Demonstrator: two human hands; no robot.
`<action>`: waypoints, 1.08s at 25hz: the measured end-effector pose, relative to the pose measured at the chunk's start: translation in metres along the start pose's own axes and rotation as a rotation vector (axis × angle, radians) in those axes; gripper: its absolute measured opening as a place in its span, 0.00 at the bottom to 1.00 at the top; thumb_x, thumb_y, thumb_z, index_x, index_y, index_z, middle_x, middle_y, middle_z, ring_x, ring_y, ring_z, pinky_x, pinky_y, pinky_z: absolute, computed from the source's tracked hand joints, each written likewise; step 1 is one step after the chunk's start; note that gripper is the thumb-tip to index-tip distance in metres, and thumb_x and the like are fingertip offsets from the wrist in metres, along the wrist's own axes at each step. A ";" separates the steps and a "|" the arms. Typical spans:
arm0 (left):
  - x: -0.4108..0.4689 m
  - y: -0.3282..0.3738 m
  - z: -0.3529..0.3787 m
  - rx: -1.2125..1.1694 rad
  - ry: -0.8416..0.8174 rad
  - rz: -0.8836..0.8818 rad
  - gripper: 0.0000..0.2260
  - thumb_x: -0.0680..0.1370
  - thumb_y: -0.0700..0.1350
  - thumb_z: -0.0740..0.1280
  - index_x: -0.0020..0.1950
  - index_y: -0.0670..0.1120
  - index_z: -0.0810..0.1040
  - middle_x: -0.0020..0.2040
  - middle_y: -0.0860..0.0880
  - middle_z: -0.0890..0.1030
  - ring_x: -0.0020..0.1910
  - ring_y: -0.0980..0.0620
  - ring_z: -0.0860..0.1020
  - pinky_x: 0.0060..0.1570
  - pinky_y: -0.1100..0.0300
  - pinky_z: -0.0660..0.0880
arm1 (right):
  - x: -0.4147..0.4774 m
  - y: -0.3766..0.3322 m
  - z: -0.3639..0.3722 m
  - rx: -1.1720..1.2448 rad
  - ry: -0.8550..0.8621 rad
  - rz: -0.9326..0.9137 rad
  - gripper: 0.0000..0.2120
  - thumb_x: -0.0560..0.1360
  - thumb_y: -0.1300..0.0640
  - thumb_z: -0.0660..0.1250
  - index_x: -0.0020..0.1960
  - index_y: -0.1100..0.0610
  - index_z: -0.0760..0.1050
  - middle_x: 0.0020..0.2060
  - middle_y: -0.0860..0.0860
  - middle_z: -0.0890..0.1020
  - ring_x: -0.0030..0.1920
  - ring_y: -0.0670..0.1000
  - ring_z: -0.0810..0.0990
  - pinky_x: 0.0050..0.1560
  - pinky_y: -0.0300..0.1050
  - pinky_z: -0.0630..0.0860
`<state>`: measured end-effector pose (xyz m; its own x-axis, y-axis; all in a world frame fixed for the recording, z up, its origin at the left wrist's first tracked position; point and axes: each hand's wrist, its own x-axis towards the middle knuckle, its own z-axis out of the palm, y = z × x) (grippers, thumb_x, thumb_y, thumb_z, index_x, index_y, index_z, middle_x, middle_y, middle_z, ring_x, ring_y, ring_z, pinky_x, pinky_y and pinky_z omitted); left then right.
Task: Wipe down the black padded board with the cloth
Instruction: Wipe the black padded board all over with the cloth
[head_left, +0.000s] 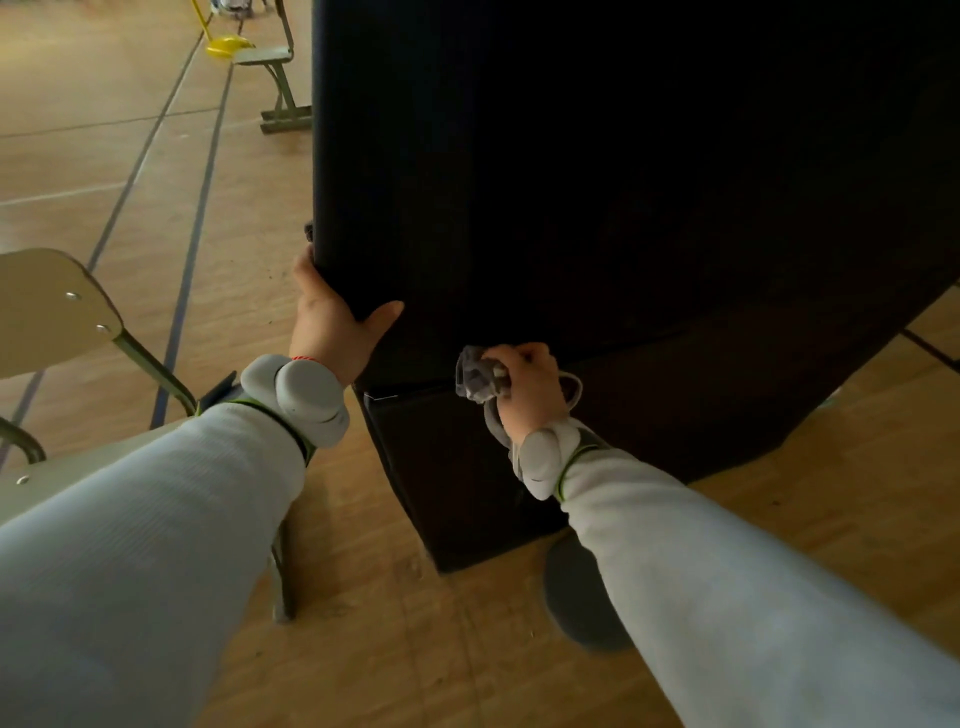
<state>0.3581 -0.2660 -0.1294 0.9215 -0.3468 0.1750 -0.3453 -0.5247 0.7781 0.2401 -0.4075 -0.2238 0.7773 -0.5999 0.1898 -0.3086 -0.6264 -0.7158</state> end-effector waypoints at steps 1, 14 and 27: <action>0.000 0.003 -0.005 0.026 -0.016 -0.007 0.38 0.72 0.50 0.71 0.73 0.46 0.51 0.68 0.42 0.66 0.64 0.41 0.70 0.56 0.50 0.72 | -0.001 -0.007 -0.008 0.029 0.029 -0.001 0.19 0.72 0.67 0.62 0.61 0.56 0.74 0.59 0.59 0.69 0.58 0.58 0.71 0.58 0.46 0.70; 0.002 0.133 -0.081 -0.001 0.024 0.125 0.27 0.80 0.55 0.57 0.76 0.46 0.54 0.73 0.42 0.61 0.69 0.42 0.64 0.65 0.51 0.63 | 0.020 -0.125 -0.168 0.267 0.444 -0.156 0.16 0.74 0.64 0.65 0.62 0.57 0.71 0.60 0.56 0.71 0.55 0.51 0.74 0.53 0.42 0.73; 0.017 0.227 -0.143 0.013 0.019 0.352 0.25 0.80 0.55 0.56 0.74 0.44 0.59 0.71 0.42 0.64 0.67 0.42 0.67 0.65 0.49 0.64 | 0.043 -0.219 -0.264 0.304 0.616 -0.209 0.13 0.74 0.63 0.64 0.56 0.52 0.74 0.56 0.50 0.73 0.50 0.48 0.77 0.52 0.48 0.77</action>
<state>0.3211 -0.2794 0.1364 0.7487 -0.4937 0.4425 -0.6445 -0.3856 0.6602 0.1961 -0.4271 0.1184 0.3248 -0.7108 0.6240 0.0491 -0.6462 -0.7616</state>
